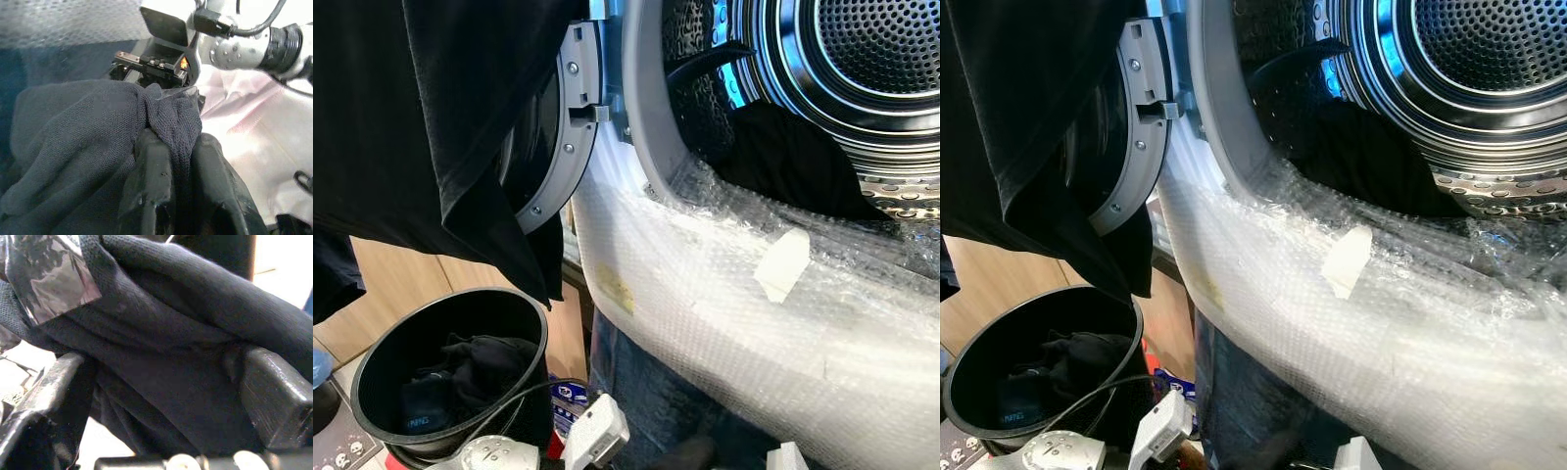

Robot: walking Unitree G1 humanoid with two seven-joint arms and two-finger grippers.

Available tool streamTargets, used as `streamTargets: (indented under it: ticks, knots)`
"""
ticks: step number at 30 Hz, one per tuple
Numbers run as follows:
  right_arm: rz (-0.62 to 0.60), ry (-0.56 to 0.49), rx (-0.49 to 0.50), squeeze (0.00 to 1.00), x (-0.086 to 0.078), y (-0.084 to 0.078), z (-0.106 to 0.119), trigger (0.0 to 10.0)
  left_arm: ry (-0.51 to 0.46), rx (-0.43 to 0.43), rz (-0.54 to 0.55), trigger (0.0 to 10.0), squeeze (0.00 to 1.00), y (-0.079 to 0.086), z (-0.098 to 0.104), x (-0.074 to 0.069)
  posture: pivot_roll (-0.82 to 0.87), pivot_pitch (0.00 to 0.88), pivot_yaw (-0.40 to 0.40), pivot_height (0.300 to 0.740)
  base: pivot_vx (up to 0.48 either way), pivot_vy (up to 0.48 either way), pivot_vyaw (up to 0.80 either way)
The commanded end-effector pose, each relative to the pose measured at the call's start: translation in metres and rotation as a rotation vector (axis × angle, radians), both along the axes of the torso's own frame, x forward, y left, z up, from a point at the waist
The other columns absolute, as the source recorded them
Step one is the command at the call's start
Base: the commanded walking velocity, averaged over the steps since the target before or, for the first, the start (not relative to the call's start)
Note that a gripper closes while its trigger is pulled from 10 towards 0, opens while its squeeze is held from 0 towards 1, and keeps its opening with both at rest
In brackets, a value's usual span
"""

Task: Clothes washing

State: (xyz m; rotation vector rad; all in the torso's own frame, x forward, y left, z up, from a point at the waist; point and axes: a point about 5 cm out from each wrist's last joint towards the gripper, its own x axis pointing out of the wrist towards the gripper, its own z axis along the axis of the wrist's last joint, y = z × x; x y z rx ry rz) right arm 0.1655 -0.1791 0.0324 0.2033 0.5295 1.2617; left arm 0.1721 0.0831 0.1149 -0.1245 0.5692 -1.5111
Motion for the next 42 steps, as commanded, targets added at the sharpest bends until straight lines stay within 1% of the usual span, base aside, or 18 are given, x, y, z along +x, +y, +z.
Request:
streamTargets:
  ticks: [1, 3, 6, 7, 8, 9, 10, 14, 17, 19, 24, 26, 28, 29, 30, 36, 38, 42]
  knots:
    - [0.067, -0.009, -0.023, 0.0, 0.001, 0.003, -0.002, 10.0, -0.02, 0.004, -0.056, 0.0, 0.0, -0.003, -0.001, 0.0, 0.1, 0.0, 0.0, 0.74, 0.0, 0.0, 0.0]
    - [0.11, -0.018, -0.039, 0.0, 0.004, 0.007, -0.005, 10.0, -0.032, 0.021, -0.093, 0.0, 0.0, -0.004, -0.003, 0.0, 0.1, 0.0, -0.004, 0.74, 0.0, 0.0, 0.0]
    - [0.132, -0.026, -0.068, 0.0, 0.011, 0.011, -0.01, 10.0, -0.061, 0.092, -0.129, 0.0, 0.0, 0.001, -0.01, 0.003, 0.11, 0.0, -0.004, 0.74, 0.0, 0.0, 0.0]
    - [0.112, -0.034, -0.091, 0.0, 0.018, 0.013, -0.014, 10.0, -0.098, 0.19, -0.15, 0.0, 0.0, 0.008, -0.018, 0.004, 0.12, 0.0, -0.006, 0.74, 0.0, 0.0, 0.0]
    - [0.108, -0.036, -0.096, 0.0, 0.02, 0.013, -0.015, 10.0, -0.108, 0.215, -0.157, 0.0, 0.0, 0.01, -0.02, 0.005, 0.12, 0.0, -0.007, 0.74, 0.0, 0.0, 0.0]
    - [0.093, -0.048, -0.117, 0.0, 0.025, 0.013, -0.016, 10.0, -0.137, 0.302, -0.158, 0.0, 0.0, 0.019, -0.028, 0.006, 0.12, 0.0, -0.007, 0.74, 0.0, 0.0, 0.0]
    - [0.07, -0.059, -0.141, 0.0, 0.032, 0.01, -0.017, 10.0, -0.192, 0.438, -0.139, 0.0, 0.0, 0.037, -0.037, 0.009, 0.12, 0.0, -0.006, 0.74, 0.0, 0.0, 0.0]
    - [0.072, -0.06, -0.14, 0.0, 0.033, 0.008, -0.017, 10.0, -0.216, 0.454, -0.074, 0.0, 0.0, 0.043, -0.037, 0.016, 0.13, 0.0, -0.005, 0.74, 0.0, 0.0, 0.0]
    - [0.065, -0.054, -0.147, 0.0, 0.031, 0.001, -0.019, 10.0, -0.281, 0.49, 0.123, 0.0, 0.0, 0.059, -0.035, 0.036, 0.13, 0.0, -0.006, 0.74, 0.0, 0.0, 0.0]
    - [0.065, -0.046, -0.162, 0.0, 0.028, -0.004, -0.023, 10.0, -0.282, 0.472, 0.172, 0.0, 0.0, 0.066, -0.03, 0.038, 0.14, 0.0, -0.007, 0.74, 0.0, 0.0, 0.0]
    - [0.079, -0.022, -0.137, 0.0, 0.024, -0.005, -0.025, 10.0, -0.24, 0.447, 0.126, 0.0, 0.0, 0.073, -0.028, 0.03, 0.14, 0.0, -0.011, 0.74, 0.0, 0.0, 0.0]
    - [0.098, -0.031, -0.132, 0.0, 0.029, 0.002, -0.025, 10.0, -0.221, 0.387, 0.081, 0.0, 0.0, 0.063, -0.026, 0.031, 0.13, 0.0, -0.006, 0.74, 0.0, 0.0, 0.0]
    - [0.093, -0.037, -0.122, 0.0, 0.033, 0.007, -0.024, 10.0, -0.232, 0.37, 0.036, 0.0, 0.0, 0.055, -0.026, 0.032, 0.13, 0.0, -0.006, 0.74, 0.0, 0.0, 0.0]
    - [0.093, -0.037, -0.122, 0.0, 0.033, 0.007, -0.024, 10.0, -0.232, 0.37, 0.036, 0.0, 0.0, 0.055, -0.026, 0.032, 0.13, 0.0, -0.006, 0.74, 0.0, 0.0, 0.0]
    - [0.096, -0.052, -0.096, 0.0, 0.036, 0.013, -0.021, 10.0, -0.249, 0.347, 0.043, 0.0, 0.0, 0.047, -0.026, 0.037, 0.13, 0.0, -0.01, 0.74, 0.0, 0.0, 0.0]
    - [0.12, -0.055, -0.054, 0.0, 0.036, 0.019, -0.016, 10.0, -0.313, 0.274, 0.104, 0.0, 0.0, 0.029, -0.017, 0.057, 0.13, 0.0, -0.009, 0.74, 0.0, 0.0, 0.0]
    - [0.12, -0.041, -0.055, 0.0, 0.035, 0.019, -0.018, 10.0, -0.34, 0.226, 0.124, 0.0, 0.0, 0.015, -0.011, 0.066, 0.13, 0.0, -0.009, 0.74, 0.0, 0.0, 0.0]
    - [0.127, -0.021, -0.047, 0.0, 0.034, 0.019, -0.019, 10.0, -0.337, 0.183, 0.111, 0.0, 0.0, 0.002, -0.009, 0.068, 0.13, 0.0, -0.01, 0.74, 0.0, 0.0, 0.0]
